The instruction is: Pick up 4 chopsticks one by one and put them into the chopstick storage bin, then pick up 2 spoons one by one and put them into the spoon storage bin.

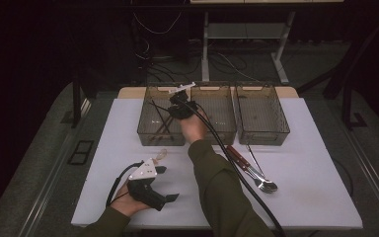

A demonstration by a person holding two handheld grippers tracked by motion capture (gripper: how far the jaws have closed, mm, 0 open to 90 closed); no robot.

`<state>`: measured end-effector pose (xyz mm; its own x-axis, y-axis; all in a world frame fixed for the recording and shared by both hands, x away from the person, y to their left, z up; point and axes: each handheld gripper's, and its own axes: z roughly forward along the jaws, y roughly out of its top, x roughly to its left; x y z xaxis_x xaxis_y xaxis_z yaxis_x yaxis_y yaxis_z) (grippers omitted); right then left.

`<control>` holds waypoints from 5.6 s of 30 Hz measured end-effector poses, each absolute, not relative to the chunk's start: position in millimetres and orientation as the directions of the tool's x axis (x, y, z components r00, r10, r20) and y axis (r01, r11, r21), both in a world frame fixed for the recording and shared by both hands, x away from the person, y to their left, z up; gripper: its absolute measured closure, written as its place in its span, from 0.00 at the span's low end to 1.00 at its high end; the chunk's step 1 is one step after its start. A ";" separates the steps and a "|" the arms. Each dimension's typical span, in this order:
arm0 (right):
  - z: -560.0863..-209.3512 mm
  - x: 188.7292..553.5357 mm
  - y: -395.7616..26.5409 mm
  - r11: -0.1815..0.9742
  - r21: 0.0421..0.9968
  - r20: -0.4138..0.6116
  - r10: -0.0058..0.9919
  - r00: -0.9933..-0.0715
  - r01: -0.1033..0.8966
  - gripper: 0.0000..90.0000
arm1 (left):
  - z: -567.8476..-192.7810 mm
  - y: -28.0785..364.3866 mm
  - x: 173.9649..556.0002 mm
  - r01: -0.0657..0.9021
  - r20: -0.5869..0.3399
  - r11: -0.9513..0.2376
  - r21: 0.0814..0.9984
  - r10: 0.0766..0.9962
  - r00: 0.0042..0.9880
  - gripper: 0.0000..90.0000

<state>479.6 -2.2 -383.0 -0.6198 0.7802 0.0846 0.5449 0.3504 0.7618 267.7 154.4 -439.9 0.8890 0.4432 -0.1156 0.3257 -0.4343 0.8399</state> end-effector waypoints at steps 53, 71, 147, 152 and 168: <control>-357.7 368.2 -178.7 0.369 0.831 0.110 0.625 -0.773 0.417 0.21 | -441.8 156.5 269.4 0.345 -0.119 -0.440 0.829 0.463 0.878 0.00; -380.6 331.7 -226.4 0.385 0.803 0.115 0.650 -0.751 0.455 0.21 | -441.4 158.1 268.8 0.342 -0.111 -0.446 0.827 0.466 0.878 0.00; -433.2 262.4 -294.5 0.527 0.572 0.063 0.736 -0.674 0.629 1.00 | -440.6 155.7 267.1 0.335 -0.099 -0.457 0.824 0.466 0.879 0.00; -432.9 261.2 -299.8 0.524 0.570 0.057 0.744 -0.666 0.633 1.00 | -440.6 155.5 267.1 0.335 -0.098 -0.458 0.824 0.467 0.879 0.00; -435.2 259.3 -308.6 0.525 0.563 0.039 0.754 -0.655 0.638 1.00 | -440.9 155.5 267.3 0.335 -0.098 -0.458 0.823 0.468 0.879 0.00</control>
